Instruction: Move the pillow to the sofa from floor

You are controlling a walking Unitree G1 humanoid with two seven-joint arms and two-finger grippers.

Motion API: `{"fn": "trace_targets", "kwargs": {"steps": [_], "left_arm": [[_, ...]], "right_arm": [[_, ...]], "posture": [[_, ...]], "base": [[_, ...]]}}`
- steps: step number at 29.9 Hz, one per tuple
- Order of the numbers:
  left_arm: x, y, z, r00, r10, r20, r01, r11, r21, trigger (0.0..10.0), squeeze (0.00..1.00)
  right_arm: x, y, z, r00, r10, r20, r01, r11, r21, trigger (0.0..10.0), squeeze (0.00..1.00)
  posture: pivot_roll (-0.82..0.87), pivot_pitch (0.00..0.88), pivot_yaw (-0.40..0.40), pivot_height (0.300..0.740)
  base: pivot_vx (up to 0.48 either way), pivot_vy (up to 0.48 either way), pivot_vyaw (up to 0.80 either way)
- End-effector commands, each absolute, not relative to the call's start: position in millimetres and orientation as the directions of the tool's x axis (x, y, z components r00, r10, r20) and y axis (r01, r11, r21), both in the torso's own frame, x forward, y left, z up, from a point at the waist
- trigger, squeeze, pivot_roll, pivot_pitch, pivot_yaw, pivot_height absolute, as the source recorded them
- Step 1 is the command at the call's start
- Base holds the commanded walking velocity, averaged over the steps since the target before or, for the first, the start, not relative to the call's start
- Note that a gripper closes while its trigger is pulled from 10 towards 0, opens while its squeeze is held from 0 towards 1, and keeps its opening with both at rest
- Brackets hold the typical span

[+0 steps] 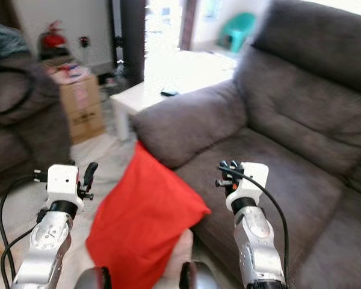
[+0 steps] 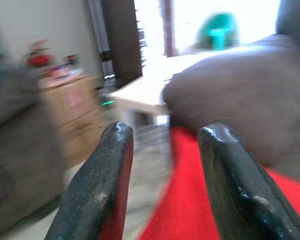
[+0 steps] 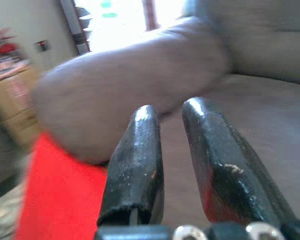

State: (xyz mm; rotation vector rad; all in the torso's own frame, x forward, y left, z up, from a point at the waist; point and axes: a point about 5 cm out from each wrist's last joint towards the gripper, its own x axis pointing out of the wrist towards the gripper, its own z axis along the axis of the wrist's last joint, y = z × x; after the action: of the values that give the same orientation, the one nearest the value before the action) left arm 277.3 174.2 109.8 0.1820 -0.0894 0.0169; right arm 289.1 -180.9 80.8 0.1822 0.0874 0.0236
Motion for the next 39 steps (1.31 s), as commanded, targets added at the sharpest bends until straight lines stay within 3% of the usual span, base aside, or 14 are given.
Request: {"fn": "trace_targets", "kwargs": {"steps": [1, 13, 17, 39], "left_arm": [[276, 175, 107, 0.997, 0.009, 0.072, -0.022, 0.985, 0.174, 10.0, 0.00], [276, 179, 110, 0.995, 0.044, 0.094, -0.061, 0.981, 0.183, 10.0, 0.00], [276, 180, 111, 0.994, 0.054, 0.100, -0.071, 0.981, 0.182, 10.0, 0.00], [276, 181, 110, 0.993, 0.062, 0.096, -0.079, 0.980, 0.182, 10.0, 0.00]], "right_arm": [[291, -183, 84, 0.997, 0.020, -0.071, -0.007, 0.984, 0.176, 10.0, 0.00], [289, -171, 87, 0.993, 0.114, -0.042, -0.107, 0.984, 0.143, 10.0, 0.00], [289, -171, 87, 0.993, 0.113, -0.041, -0.105, 0.983, 0.154, 10.0, 0.00], [289, -172, 87, 0.993, 0.113, -0.041, -0.104, 0.980, 0.169, 10.0, 0.00]], "posture": [[0.04, 0.000, -0.113, 0.609], [0.04, 0.000, -0.113, 0.609], [0.04, 0.000, -0.113, 0.609], [0.04, 0.000, -0.115, 0.609]], "base": [[0.000, 0.000, 0.00], [0.000, 0.000, 0.07], [0.000, 0.000, 0.80], [0.000, 0.000, 0.00]]}}
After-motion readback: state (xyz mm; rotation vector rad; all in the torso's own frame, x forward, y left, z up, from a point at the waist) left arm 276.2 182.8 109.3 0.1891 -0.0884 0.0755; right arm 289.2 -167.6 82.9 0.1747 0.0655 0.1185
